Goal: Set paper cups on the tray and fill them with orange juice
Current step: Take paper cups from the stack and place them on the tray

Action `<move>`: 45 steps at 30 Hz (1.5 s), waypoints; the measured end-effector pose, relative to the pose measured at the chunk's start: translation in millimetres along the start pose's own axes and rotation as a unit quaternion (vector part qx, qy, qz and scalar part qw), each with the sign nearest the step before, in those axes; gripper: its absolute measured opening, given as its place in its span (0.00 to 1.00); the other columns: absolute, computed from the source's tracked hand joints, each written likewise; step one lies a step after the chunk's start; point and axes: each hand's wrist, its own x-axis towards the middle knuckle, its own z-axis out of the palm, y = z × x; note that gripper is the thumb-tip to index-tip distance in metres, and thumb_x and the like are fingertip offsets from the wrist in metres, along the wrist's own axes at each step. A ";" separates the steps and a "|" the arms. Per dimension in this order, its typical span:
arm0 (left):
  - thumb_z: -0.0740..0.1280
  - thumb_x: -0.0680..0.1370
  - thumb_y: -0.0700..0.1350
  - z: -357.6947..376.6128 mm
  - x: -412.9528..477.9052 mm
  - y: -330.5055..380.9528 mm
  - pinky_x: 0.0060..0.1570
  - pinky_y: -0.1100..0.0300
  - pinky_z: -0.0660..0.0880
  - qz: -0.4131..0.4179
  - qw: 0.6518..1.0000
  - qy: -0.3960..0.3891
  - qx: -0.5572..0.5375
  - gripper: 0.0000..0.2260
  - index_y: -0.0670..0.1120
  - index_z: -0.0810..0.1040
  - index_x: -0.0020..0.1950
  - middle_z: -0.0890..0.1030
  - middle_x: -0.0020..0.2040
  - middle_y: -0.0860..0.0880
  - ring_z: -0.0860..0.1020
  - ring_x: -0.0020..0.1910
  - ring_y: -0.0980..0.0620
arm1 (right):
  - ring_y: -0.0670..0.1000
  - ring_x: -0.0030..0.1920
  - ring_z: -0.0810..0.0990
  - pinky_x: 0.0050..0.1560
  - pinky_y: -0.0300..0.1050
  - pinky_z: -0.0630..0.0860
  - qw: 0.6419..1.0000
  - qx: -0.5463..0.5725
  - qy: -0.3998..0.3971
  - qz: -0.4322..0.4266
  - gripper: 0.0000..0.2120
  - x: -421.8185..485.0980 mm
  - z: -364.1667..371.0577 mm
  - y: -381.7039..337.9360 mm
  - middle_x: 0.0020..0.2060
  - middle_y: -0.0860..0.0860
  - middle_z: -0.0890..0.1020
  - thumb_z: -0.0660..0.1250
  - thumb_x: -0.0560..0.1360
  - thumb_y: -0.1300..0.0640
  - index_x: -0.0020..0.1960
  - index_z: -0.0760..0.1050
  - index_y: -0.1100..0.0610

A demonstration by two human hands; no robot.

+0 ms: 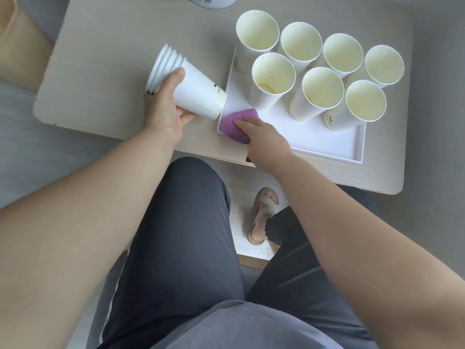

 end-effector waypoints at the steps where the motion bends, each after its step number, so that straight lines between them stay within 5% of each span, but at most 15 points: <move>1: 0.75 0.67 0.47 -3.4 -0.6 4.5 0.42 0.48 0.81 0.004 1.000 0.001 0.003 0.29 0.46 0.70 0.66 0.80 0.57 0.49 0.82 0.53 0.46 | 0.55 0.71 0.65 0.64 0.47 0.68 1.000 0.009 -0.001 0.006 0.34 -2.3 -1.3 5.7 0.75 0.47 0.62 0.60 0.73 0.69 0.75 0.61 0.48; 4: 0.74 0.67 0.47 -14.2 -1.7 17.7 0.42 0.49 0.81 0.025 1.000 0.004 0.007 0.30 0.46 0.70 0.67 0.79 0.58 0.49 0.82 0.54 0.47 | 0.57 0.53 0.80 0.43 0.39 0.77 0.983 0.179 0.005 0.049 0.32 -13.7 -8.3 7.1 0.68 0.51 0.69 0.54 0.74 0.71 0.74 0.64 0.50; 6: 0.75 0.65 0.48 -20.9 -2.5 26.0 0.42 0.49 0.81 0.041 0.999 0.002 0.021 0.30 0.47 0.70 0.66 0.79 0.60 0.49 0.82 0.56 0.48 | 0.51 0.35 0.81 0.26 0.35 0.67 0.945 0.319 0.000 0.077 0.31 -19.8 -15.6 -4.1 0.52 0.55 0.75 0.51 0.74 0.71 0.72 0.67 0.49; 10: 0.77 0.62 0.48 -37.4 -4.1 47.9 0.49 0.47 0.81 0.096 0.990 0.003 0.106 0.31 0.48 0.68 0.62 0.77 0.62 0.51 0.78 0.60 0.52 | 0.47 0.23 0.71 0.29 0.39 0.58 0.896 0.440 0.008 0.058 0.30 -10.5 -21.4 -37.2 0.29 0.51 0.74 0.51 0.73 0.70 0.69 0.70 0.48; 14: 0.76 0.68 0.44 -58.9 -1.9 69.4 0.53 0.49 0.80 0.146 0.976 0.029 0.156 0.27 0.48 0.67 0.61 0.77 0.59 0.55 0.79 0.56 0.58 | 0.45 0.29 0.78 0.24 0.34 0.61 0.906 0.412 0.080 0.043 0.29 34.3 -13.4 -76.4 0.46 0.54 0.75 0.50 0.75 0.68 0.72 0.65 0.50; 17: 0.76 0.66 0.45 -71.0 -3.0 77.3 0.56 0.49 0.79 0.152 0.974 0.044 0.160 0.28 0.49 0.67 0.61 0.77 0.58 0.56 0.78 0.54 0.61 | 0.54 0.46 0.81 0.23 0.29 0.66 0.924 0.370 0.091 0.032 0.25 73.9 -1.9 -97.5 0.63 0.58 0.73 0.51 0.77 0.67 0.72 0.65 0.52; 19: 0.76 0.64 0.47 -73.6 -3.7 76.9 0.56 0.49 0.78 0.150 0.973 0.052 0.166 0.29 0.50 0.67 0.60 0.77 0.56 0.57 0.78 0.53 0.61 | 0.57 0.60 0.75 0.41 0.31 0.76 0.955 0.292 0.047 0.017 0.21 94.9 5.1 -103.7 0.70 0.58 0.68 0.55 0.79 0.62 0.72 0.66 0.56; 21: 0.76 0.63 0.47 -71.7 -4.9 74.1 0.55 0.51 0.79 0.146 0.974 0.052 0.166 0.28 0.50 0.68 0.58 0.77 0.54 0.58 0.78 0.52 0.62 | 0.57 0.74 0.59 0.70 0.41 0.61 0.989 0.143 -0.024 0.000 0.24 105.0 9.0 -102.6 0.76 0.55 0.58 0.57 0.81 0.54 0.76 0.60 0.55; 22: 0.76 0.64 0.46 -71.6 -4.4 73.4 0.53 0.52 0.79 0.142 0.975 0.051 0.162 0.27 0.50 0.67 0.58 0.77 0.53 0.58 0.78 0.51 0.63 | 0.56 0.76 0.52 0.74 0.46 0.53 0.994 0.098 -0.047 -0.017 0.25 105.8 9.8 -104.6 0.77 0.54 0.53 0.56 0.81 0.52 0.77 0.57 0.54; 26: 0.77 0.66 0.44 -64.6 -3.3 67.0 0.42 0.57 0.80 0.111 0.986 0.039 0.121 0.30 0.47 0.67 0.63 0.78 0.57 0.55 0.79 0.52 0.60 | 0.53 0.75 0.57 0.71 0.42 0.57 0.974 0.218 -0.057 -0.032 0.23 90.2 -0.8 -98.2 0.76 0.53 0.59 0.56 0.82 0.57 0.76 0.60 0.56; 29: 0.76 0.63 0.45 -54.0 -6.6 63.7 0.46 0.52 0.81 0.105 0.987 0.025 0.116 0.30 0.47 0.67 0.62 0.78 0.59 0.51 0.80 0.55 0.55 | 0.47 0.67 0.69 0.61 0.38 0.65 0.902 0.431 0.004 -0.025 0.22 56.5 -10.8 -90.1 0.66 0.47 0.72 0.61 0.77 0.62 0.71 0.68 0.54; 33: 0.77 0.62 0.44 -35.2 -18.6 55.6 0.50 0.45 0.81 0.111 0.983 -0.034 0.142 0.34 0.43 0.69 0.65 0.80 0.59 0.47 0.81 0.55 0.50 | 0.46 0.65 0.72 0.55 0.33 0.74 0.869 0.484 -0.029 -0.101 0.34 28.9 -13.3 -83.4 0.68 0.49 0.70 0.72 0.70 0.58 0.72 0.62 0.54; 36: 0.78 0.60 0.46 -20.0 -32.5 44.9 0.46 0.40 0.80 0.116 0.972 -0.093 0.181 0.36 0.43 0.69 0.65 0.81 0.58 0.45 0.83 0.53 0.48 | 0.56 0.59 0.79 0.53 0.49 0.80 0.837 0.526 -0.032 -0.148 0.38 15.8 -14.0 -76.5 0.64 0.59 0.73 0.77 0.68 0.62 0.71 0.62 0.57; 40: 0.79 0.56 0.50 -0.8 -54.5 31.0 0.40 0.51 0.81 0.131 0.956 -0.135 0.223 0.38 0.50 0.68 0.62 0.78 0.61 0.49 0.80 0.57 0.51 | 0.47 0.55 0.80 0.52 0.47 0.80 0.871 0.475 0.055 -0.113 0.32 -5.3 -18.7 -54.9 0.57 0.50 0.78 0.76 0.68 0.61 0.67 0.65 0.54; 45: 0.79 0.55 0.52 19.4 -78.5 18.1 0.49 0.45 0.80 0.152 0.932 -0.164 0.287 0.40 0.53 0.66 0.64 0.74 0.63 0.52 0.76 0.61 0.53 | 0.45 0.55 0.77 0.55 0.54 0.78 0.894 0.426 0.108 -0.085 0.33 -29.8 -20.4 -24.0 0.54 0.42 0.77 0.78 0.65 0.54 0.64 0.66 0.49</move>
